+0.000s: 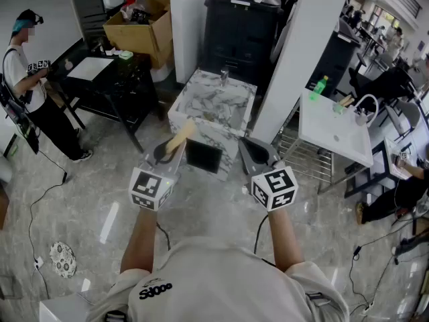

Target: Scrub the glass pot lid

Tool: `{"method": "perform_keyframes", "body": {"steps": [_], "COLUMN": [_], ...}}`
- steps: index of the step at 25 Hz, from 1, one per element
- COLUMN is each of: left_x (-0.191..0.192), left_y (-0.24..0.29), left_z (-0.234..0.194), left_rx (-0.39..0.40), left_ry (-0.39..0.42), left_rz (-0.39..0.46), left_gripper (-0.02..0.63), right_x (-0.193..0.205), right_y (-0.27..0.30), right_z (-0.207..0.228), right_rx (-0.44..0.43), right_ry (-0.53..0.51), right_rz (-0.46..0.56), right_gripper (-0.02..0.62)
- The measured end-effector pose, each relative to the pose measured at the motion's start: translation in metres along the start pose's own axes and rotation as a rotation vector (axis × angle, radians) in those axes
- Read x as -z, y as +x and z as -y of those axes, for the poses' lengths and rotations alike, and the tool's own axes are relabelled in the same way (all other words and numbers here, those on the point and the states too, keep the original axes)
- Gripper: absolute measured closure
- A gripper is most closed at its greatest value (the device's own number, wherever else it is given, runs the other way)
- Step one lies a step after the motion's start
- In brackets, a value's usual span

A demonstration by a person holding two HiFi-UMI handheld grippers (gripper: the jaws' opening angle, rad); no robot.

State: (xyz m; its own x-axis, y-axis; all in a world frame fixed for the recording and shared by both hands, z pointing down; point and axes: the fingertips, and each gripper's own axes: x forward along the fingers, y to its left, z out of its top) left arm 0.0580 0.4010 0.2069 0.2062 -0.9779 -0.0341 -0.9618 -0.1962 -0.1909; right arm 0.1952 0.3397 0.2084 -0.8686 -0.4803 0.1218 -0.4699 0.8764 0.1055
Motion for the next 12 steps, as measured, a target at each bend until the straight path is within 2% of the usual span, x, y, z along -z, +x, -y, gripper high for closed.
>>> {"method": "perform_keyframes", "body": {"steps": [6, 12], "left_x": [0.000, 0.001], "left_y": [-0.006, -0.017], "left_z": [-0.002, -0.012], "left_rx": [0.010, 0.013], "left_ry": [-0.003, -0.007], "left_rz": [0.004, 0.005], "left_gripper": [0.558, 0.558], "right_x": [0.000, -0.010], "right_y": [0.001, 0.002], "right_z": [-0.010, -0.020], "right_rx": [-0.005, 0.010], "right_ry": [0.029, 0.092], "right_rz": [0.003, 0.074], "right_gripper": [0.592, 0.592]}}
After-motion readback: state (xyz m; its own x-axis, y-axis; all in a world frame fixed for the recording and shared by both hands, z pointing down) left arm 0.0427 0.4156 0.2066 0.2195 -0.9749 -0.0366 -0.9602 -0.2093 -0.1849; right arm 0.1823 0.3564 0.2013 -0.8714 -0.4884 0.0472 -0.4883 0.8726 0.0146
